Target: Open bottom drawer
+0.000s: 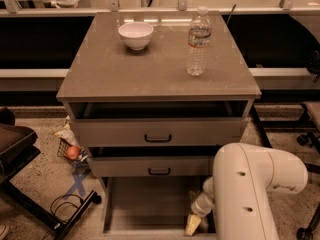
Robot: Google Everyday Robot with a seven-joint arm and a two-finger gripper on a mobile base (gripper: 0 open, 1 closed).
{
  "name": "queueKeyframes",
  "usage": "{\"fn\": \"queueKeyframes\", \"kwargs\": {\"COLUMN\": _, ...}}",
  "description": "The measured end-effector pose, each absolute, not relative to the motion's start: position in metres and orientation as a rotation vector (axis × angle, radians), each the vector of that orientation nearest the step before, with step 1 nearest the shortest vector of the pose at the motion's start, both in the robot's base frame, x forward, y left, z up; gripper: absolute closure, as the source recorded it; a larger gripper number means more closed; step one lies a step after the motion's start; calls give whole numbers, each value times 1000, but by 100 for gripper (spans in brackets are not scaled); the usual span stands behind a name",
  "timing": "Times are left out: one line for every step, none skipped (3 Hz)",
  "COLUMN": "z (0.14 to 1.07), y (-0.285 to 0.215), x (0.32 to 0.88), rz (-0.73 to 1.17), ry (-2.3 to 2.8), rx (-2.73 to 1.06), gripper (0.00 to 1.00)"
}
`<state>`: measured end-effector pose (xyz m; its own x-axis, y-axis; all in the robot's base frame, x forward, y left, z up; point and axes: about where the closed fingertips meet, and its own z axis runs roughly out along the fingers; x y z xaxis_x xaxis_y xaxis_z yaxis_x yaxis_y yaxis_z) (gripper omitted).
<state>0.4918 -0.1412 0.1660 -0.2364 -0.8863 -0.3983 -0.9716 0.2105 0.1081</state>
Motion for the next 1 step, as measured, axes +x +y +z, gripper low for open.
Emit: {"fn": "queueKeyframes", "kwargs": {"z": 166, "y": -141, "x": 492, "rz": 494, "ry": 2236, "rx": -1762, "gripper": 0}}
